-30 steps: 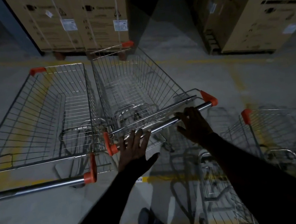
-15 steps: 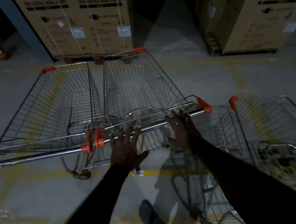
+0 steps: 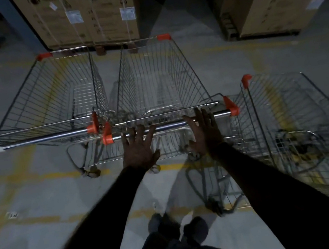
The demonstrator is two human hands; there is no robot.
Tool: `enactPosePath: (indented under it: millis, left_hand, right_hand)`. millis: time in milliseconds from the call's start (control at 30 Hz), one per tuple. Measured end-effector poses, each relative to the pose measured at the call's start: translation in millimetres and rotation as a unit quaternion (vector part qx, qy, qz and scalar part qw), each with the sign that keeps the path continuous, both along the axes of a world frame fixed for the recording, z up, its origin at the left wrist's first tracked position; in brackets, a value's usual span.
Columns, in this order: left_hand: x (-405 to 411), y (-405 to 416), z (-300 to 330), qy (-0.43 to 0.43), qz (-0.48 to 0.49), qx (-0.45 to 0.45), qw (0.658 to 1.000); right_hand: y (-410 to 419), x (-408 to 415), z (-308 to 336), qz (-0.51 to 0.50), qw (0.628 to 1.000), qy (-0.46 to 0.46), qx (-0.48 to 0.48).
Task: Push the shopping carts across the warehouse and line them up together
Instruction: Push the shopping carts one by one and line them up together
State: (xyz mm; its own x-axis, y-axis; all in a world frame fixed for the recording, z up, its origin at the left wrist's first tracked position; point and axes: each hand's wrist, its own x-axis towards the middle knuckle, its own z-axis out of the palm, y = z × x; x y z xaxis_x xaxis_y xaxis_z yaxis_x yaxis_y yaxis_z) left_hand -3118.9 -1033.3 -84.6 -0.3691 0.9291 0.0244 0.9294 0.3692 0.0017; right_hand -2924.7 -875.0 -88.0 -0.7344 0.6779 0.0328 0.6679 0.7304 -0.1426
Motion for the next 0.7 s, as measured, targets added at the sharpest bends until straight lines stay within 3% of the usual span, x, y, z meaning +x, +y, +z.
enactPosePath:
  millis: [300, 700]
  left_hand:
    - [-6, -52, 8, -0.033, -0.073, 0.061, 0.995]
    - [3, -133, 2, -0.062, -0.098, 0.049, 0.992]
  right_hand:
    - [-69, 15, 15, -0.039, 0.993, -0.108, -0.013]
    - [-166, 35, 26, -0.096, 0.984, -0.144, -0.042]
